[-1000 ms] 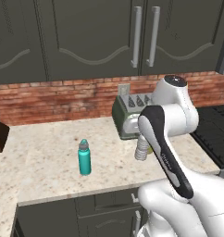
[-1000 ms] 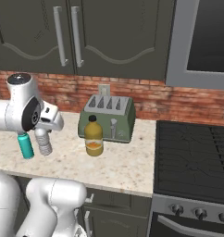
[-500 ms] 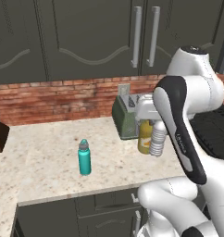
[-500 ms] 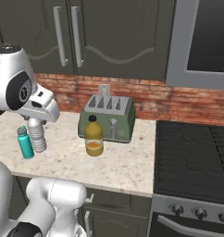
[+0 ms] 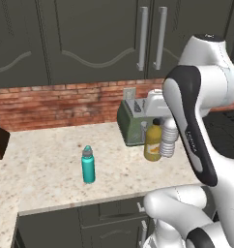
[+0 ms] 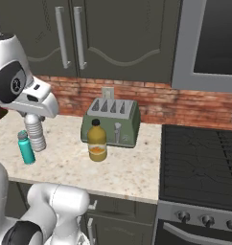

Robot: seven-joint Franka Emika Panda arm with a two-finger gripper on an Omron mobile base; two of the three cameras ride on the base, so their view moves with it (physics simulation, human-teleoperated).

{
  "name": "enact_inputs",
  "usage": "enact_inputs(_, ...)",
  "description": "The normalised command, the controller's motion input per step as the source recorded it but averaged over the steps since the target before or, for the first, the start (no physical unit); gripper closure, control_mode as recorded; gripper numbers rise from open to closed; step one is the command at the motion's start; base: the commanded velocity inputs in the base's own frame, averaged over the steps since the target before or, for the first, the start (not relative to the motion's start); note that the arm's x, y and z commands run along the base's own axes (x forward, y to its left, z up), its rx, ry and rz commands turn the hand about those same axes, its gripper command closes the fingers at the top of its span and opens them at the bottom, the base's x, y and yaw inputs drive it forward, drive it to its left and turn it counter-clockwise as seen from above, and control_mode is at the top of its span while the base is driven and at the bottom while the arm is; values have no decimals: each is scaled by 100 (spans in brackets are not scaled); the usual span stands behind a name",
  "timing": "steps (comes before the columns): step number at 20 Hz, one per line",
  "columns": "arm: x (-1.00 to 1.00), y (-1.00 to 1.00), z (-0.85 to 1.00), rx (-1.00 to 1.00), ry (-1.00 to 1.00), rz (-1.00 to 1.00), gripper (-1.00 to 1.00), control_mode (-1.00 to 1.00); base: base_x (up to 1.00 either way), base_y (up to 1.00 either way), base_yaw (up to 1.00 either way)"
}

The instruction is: Move the drinks to the dining counter.

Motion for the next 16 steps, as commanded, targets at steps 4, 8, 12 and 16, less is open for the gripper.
enact_inputs(4, -1, 0, 21, -1, -23, 0, 100, -100, 0, 0, 0)
enact_inputs(8, -2, -2, 4, 0, -4, 0, 100, 100, -11, -35, 0)
enact_inputs(12, 0, 0, 0, 0, 0, 0, 100, 100, -16, -92, -5)
enact_inputs(16, 0, 0, 0, 0, 0, 0, 100, 100, -59, -99, -32)
